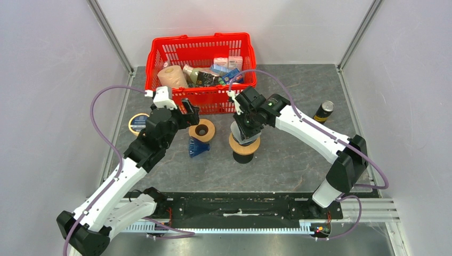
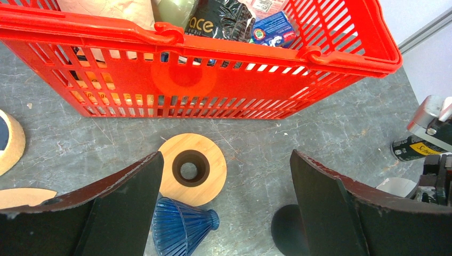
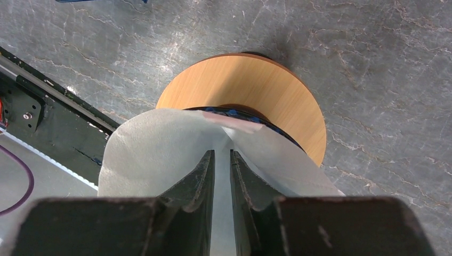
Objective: Place the coffee filter in the dripper
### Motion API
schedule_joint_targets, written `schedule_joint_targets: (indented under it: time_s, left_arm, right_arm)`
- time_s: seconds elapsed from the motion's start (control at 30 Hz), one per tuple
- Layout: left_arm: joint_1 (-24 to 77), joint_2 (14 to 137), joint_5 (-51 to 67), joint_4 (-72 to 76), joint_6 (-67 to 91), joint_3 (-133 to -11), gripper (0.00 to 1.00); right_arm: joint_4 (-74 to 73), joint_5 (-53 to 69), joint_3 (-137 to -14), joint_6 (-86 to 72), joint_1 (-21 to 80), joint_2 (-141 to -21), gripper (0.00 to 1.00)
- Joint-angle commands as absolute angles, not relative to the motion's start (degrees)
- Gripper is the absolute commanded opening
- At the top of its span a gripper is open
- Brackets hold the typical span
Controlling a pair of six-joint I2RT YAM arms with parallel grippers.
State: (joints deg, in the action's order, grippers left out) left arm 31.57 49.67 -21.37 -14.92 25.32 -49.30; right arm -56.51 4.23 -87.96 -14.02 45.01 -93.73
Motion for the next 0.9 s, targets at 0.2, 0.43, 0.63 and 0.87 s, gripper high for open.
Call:
schedule_joint_targets:
  time_s: [0.2,0.43,0.63,0.87]
  left_arm:
    - [31.3,47.8,-22.9,-13.4,25.7,-48.8,0.95]
    - [31.3,47.9,-23.0,-13.4,25.6,-48.7,0.95]
    - [31.3,47.9,-23.2,-13.4,25.5,-48.7,0.95]
    - [31.3,47.8,-23.3,-13.4,25.3,-48.6,0.95]
  right_arm:
    - [-53.8,4.3,-86.8,-15.1,45.3,-94.5,0.23]
    - [-53.5,4.4,-86.8,-15.1,45.6,-95.6,0.23]
    - [-53.5,4.2,-86.6,-15.2,45.8,-96.0,0.23]
    - [-53.5,3.8,-86.3,-15.3,45.8,-96.5,0.23]
